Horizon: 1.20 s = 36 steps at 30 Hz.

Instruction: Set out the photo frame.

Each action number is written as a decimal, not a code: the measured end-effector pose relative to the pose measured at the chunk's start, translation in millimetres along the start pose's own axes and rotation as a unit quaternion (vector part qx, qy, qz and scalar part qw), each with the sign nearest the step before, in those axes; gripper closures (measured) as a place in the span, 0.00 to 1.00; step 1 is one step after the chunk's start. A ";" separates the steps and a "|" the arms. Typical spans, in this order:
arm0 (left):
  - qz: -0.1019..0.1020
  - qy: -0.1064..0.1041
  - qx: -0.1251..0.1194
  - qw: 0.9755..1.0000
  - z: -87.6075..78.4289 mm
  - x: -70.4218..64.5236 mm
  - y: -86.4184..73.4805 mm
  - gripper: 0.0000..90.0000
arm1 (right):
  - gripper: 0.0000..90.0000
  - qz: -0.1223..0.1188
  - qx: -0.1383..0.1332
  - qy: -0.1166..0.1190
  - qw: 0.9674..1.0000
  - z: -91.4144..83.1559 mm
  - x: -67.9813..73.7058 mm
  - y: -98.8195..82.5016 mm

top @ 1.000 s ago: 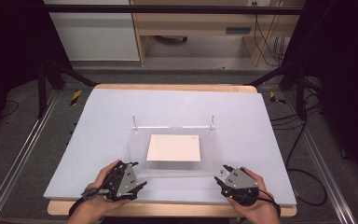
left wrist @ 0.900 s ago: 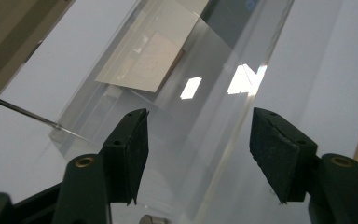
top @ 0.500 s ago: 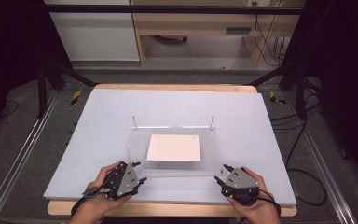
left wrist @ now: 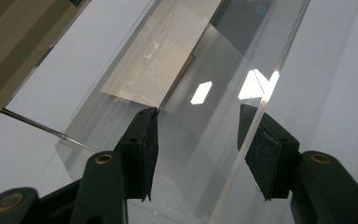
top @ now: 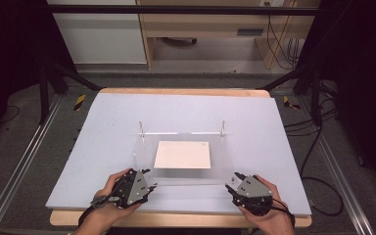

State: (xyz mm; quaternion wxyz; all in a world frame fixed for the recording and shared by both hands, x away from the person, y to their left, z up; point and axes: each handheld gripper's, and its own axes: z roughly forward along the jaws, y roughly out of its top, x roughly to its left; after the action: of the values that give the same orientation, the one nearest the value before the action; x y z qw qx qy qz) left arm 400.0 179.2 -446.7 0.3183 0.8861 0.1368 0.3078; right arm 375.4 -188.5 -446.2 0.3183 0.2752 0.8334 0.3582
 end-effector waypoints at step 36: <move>-0.058 0.025 -0.049 0.997 -20.8 35.5 20.7 0.64 | 0.66 -0.044 -0.069 -0.010 0.997 3.1 -20.2 30.9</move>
State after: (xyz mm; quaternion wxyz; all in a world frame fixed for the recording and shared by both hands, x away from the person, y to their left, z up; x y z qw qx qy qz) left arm 415.3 189.0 -404.4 0.3756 0.8519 0.1807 0.3171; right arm 397.8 -182.8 -417.3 0.3603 0.2195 0.8149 0.3973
